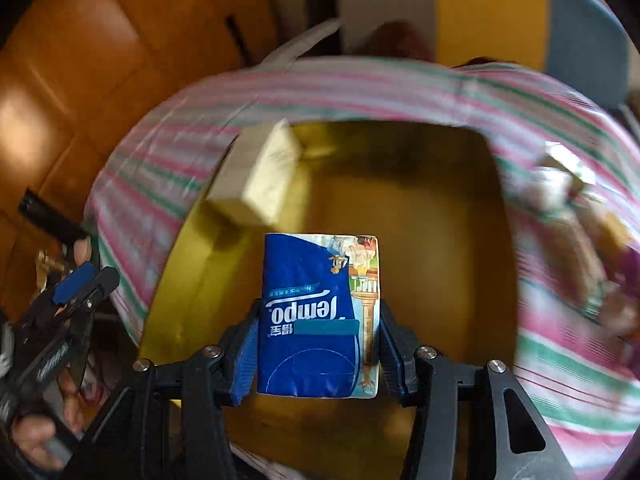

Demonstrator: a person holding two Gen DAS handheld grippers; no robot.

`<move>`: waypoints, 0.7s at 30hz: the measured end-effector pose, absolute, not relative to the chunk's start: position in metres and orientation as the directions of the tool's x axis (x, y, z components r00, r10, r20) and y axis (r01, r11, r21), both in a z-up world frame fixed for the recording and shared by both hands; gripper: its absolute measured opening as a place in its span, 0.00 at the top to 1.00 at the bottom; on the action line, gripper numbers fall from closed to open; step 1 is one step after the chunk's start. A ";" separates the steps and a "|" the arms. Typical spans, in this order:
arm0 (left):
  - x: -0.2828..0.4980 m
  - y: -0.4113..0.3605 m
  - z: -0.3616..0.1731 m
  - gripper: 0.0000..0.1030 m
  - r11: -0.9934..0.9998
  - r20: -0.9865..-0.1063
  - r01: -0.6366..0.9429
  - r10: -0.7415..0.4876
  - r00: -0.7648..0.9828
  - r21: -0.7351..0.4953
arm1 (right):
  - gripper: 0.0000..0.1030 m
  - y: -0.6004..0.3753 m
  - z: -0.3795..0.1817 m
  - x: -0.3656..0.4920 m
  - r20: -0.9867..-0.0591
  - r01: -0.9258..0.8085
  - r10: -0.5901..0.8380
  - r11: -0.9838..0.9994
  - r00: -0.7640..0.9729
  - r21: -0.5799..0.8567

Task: Organize objects
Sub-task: 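Release the white box in the gold tray while the right tool drops the Tempo pack beside it, then grasp the clear plastic bag with the left tool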

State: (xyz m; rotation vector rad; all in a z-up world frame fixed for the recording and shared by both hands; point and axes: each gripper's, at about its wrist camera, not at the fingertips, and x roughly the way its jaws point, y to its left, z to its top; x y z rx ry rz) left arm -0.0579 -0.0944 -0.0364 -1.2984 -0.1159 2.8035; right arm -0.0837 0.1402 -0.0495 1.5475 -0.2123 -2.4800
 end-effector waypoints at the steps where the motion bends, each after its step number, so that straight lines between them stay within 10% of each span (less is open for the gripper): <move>1: -0.058 -0.096 -0.037 0.39 -0.996 -0.758 -0.003 0.071 -0.648 -0.091 | 0.49 0.132 -0.060 -0.097 -0.873 0.106 -0.269 -0.963 -0.406 0.248; 21: -0.048 -0.073 -0.038 0.39 -0.998 -0.739 -0.059 0.051 -0.672 -0.015 | 0.22 0.111 -0.063 -0.100 -0.801 0.154 -0.339 -0.940 -0.494 0.303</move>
